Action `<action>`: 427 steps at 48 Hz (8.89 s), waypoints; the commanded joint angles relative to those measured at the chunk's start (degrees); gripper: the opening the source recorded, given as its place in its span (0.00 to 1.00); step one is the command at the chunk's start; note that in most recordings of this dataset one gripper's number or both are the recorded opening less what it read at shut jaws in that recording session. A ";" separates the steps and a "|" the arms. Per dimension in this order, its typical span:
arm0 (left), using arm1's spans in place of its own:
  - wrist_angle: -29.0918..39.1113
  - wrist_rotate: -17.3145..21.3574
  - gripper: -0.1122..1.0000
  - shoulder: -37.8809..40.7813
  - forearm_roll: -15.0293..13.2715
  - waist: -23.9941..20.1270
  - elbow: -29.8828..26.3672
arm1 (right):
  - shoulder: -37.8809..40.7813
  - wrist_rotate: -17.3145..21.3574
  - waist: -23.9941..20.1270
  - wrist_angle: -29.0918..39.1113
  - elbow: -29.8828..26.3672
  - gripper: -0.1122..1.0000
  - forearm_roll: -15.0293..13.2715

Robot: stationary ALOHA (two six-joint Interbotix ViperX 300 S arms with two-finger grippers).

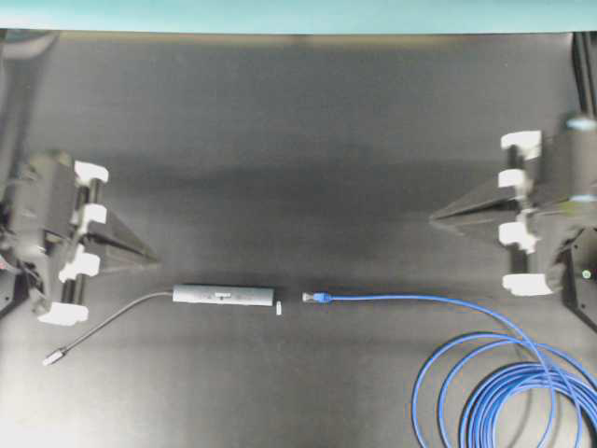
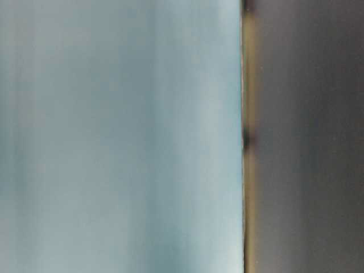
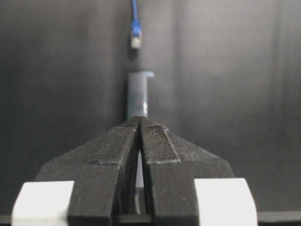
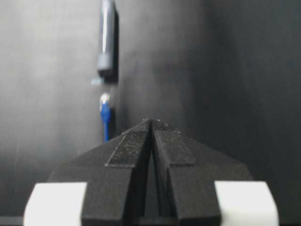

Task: Insert the LAN cable into the hub.
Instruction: 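Move the left gripper down over the grey Anker hub, then close the left gripper on the hub and lift it, then lower the right gripper onto the blue LAN cable plug and grasp, then lift the plug and bring both grippers toward each other, then push the right gripper's plug into the hub's port held by left gripper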

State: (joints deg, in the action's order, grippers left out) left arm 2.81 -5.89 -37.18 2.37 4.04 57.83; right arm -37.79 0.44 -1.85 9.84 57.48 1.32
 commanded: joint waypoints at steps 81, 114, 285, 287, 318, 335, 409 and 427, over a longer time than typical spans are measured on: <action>-68.47 -6.24 0.74 55.72 0.18 -0.09 5.10 | 5.19 4.83 -0.79 -4.13 -3.43 0.84 1.23; -56.34 -3.52 0.35 46.32 0.18 -1.05 2.81 | 6.42 4.57 -1.05 -5.19 -0.62 0.84 1.14; 2.99 3.52 0.35 25.14 0.35 -2.37 -19.16 | 34.63 6.77 -4.48 -19.78 -14.24 0.23 0.44; 2.81 3.52 0.35 25.31 0.35 -2.37 -19.34 | 35.07 6.77 -4.48 -19.78 -14.41 0.23 0.44; 3.43 5.19 0.35 27.69 0.35 -1.93 -20.92 | 36.47 6.68 -4.48 -17.67 -15.47 0.23 0.26; 6.50 6.68 0.35 29.53 0.26 -2.29 -23.38 | 37.27 6.68 -4.48 -15.21 -16.96 0.23 -0.18; 4.22 7.21 0.35 34.72 0.35 -2.02 -28.56 | 41.66 3.25 -3.78 -12.83 -25.84 0.23 -0.53; 6.94 7.21 0.35 33.31 0.35 -1.85 -25.58 | 40.78 3.87 -4.66 -12.13 -24.17 0.23 -0.44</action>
State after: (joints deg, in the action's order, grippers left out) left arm 9.84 1.14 -3.16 2.46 2.11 32.34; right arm 4.57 4.22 -6.24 -1.32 35.86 0.97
